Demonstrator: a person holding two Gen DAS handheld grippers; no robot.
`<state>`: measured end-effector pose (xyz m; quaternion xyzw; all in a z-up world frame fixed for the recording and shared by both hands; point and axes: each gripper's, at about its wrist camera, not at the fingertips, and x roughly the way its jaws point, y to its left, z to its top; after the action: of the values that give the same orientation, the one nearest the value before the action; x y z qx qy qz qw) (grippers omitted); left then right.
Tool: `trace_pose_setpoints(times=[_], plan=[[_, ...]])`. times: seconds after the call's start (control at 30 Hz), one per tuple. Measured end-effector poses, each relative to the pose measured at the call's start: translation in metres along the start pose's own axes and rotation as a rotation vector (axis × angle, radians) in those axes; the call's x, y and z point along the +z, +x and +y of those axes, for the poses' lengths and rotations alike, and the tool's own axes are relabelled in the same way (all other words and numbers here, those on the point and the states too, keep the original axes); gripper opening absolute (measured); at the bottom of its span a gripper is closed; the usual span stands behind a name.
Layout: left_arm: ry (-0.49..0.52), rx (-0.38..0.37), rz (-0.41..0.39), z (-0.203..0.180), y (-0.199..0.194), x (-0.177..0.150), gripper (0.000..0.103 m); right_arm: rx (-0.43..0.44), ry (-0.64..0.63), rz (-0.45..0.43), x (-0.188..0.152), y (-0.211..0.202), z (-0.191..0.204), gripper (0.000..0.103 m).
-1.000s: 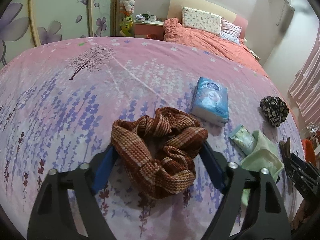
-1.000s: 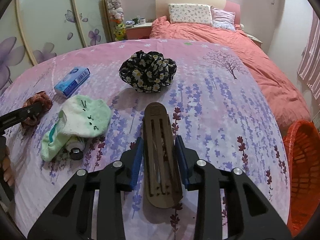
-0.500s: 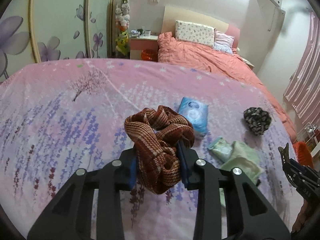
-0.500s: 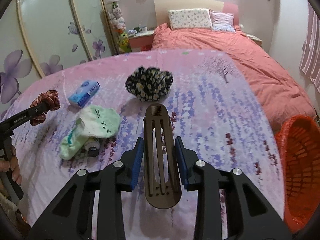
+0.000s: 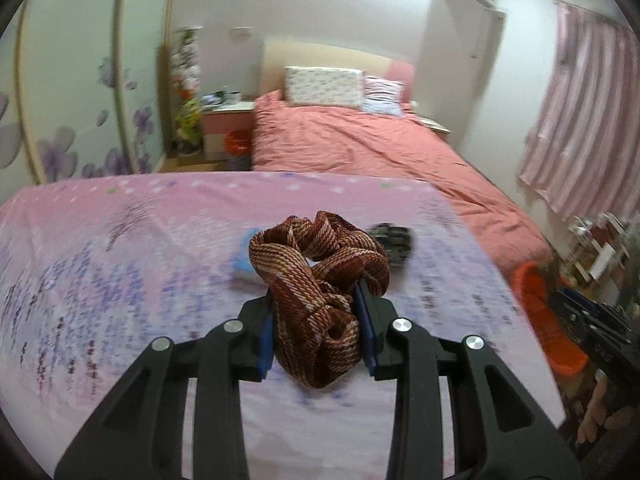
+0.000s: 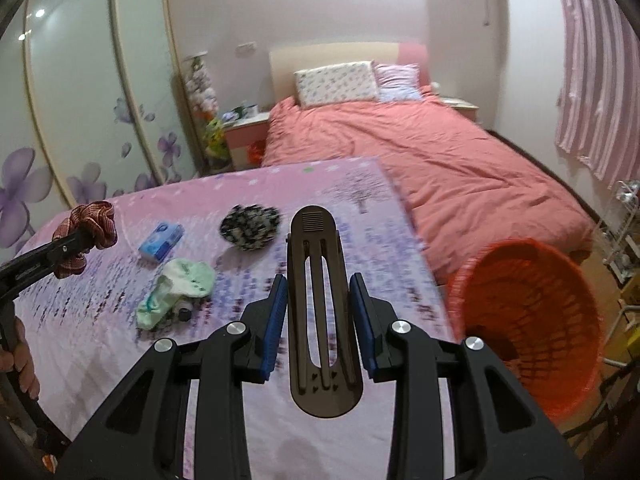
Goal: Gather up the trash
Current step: 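Carry the scarf and slotted piece in both tools over the orange basket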
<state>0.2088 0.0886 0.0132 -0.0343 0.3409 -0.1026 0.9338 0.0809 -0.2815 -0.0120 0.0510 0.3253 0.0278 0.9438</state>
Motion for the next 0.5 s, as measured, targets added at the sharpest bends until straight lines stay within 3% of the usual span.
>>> trace_pose_setpoints(times=[0.5], plan=[[0.174, -0.35, 0.046, -0.188, 0.023, -0.007, 0.034, -0.207, 0.193, -0.08, -0.001, -0.033, -0.118, 0.033]])
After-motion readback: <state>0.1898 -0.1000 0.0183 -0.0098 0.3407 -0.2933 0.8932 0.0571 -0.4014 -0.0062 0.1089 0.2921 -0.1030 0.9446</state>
